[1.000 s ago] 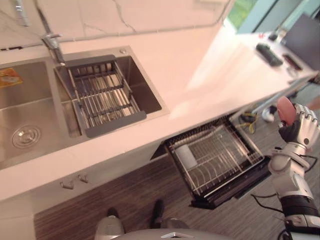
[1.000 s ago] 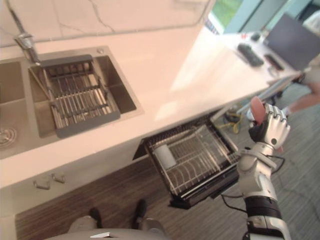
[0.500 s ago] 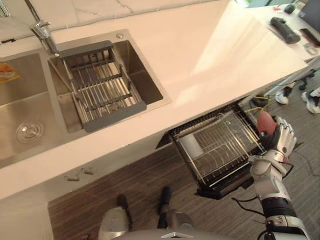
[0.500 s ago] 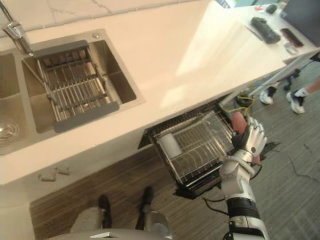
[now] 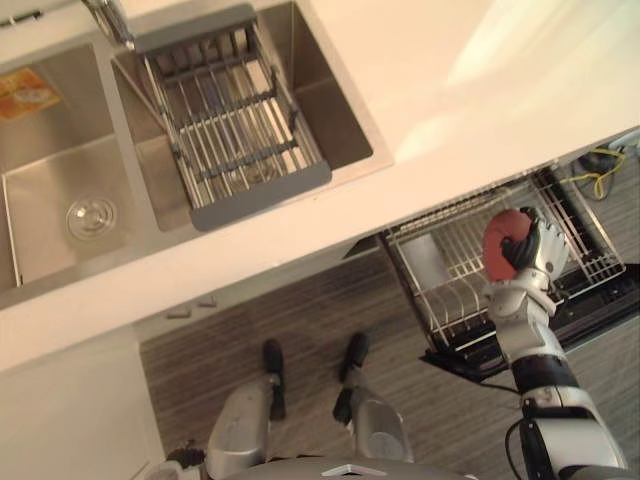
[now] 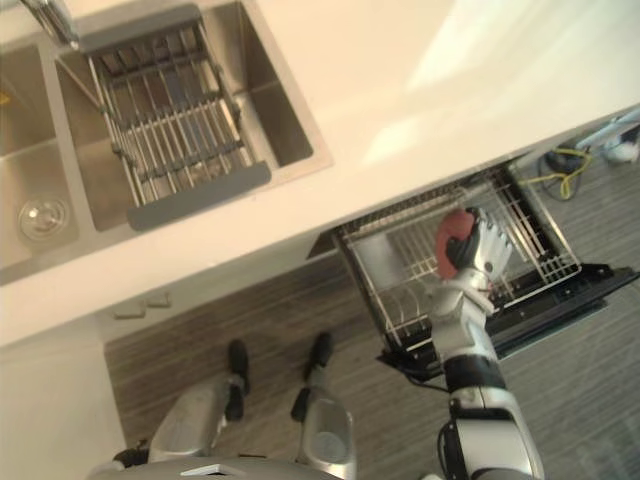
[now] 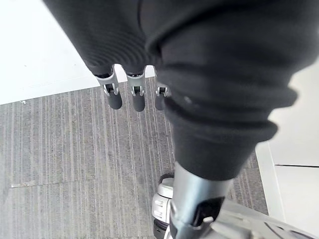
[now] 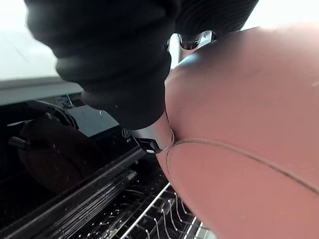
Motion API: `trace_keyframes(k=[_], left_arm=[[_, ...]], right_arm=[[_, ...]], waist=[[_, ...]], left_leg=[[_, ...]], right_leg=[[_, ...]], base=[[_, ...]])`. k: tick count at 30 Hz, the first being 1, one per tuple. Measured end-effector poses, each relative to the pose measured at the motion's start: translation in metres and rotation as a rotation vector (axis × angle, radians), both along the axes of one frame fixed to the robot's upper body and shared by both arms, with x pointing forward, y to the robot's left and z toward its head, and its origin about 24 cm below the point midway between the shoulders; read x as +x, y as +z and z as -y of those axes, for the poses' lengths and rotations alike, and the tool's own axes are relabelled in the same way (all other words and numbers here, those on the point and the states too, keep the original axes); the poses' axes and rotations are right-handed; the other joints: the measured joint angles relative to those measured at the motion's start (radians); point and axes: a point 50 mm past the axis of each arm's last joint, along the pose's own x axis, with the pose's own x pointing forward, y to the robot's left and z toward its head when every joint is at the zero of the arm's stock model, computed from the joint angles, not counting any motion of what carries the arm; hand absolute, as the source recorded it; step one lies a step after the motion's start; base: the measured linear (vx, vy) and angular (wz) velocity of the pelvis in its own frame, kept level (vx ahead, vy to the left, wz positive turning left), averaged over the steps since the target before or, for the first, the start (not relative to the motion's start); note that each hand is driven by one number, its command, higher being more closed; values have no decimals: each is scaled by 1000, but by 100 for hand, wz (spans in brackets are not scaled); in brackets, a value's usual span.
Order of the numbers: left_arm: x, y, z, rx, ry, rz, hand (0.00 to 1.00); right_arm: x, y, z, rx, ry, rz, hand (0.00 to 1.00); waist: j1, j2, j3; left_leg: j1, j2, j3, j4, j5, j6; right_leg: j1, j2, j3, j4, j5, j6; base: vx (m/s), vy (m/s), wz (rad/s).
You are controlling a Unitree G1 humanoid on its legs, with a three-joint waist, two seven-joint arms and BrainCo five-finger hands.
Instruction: Walk over to the sink, pick up the cup, carry it to the dishwasher, place the cup inside the dishwasher, then close the dishwasher door
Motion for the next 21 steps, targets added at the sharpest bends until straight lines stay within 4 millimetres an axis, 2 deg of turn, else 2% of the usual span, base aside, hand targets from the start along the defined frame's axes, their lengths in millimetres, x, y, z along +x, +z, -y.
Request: trace_keyframes(k=[3,8,17,21], left_arm=[[8,1,1,0,-12,17,0],[21,3,6,-14,-37,45,0],[30,4,15,-62,-58,79,0],[43,8,14,-68,-55,126,0]], right_arm=[[10,15,3,-2,5,27,100],[27,52,12,-20,-7,83,100],[37,99,29,-125,-48,99,100],[37,120,33,-185,-56,117,100]], waist=[[4,7,29],[2,39,83],[-4,94,120],[-6,104,123]], left_leg=[[-47,-8,0,3,10,5],[-123,-8,-4,43,16,7],[-197,-15,-35,87,8,14],[-230,-17,-35,89,9,17]], right_leg=[[-45,-8,2,0,12,-3],[-105,-12,4,0,33,-10],[-170,-17,29,0,59,-16],[-204,-19,31,0,62,-20]], base=[[-94,46,5],[-19,7,2],[14,5,-7],[10,1,0]])
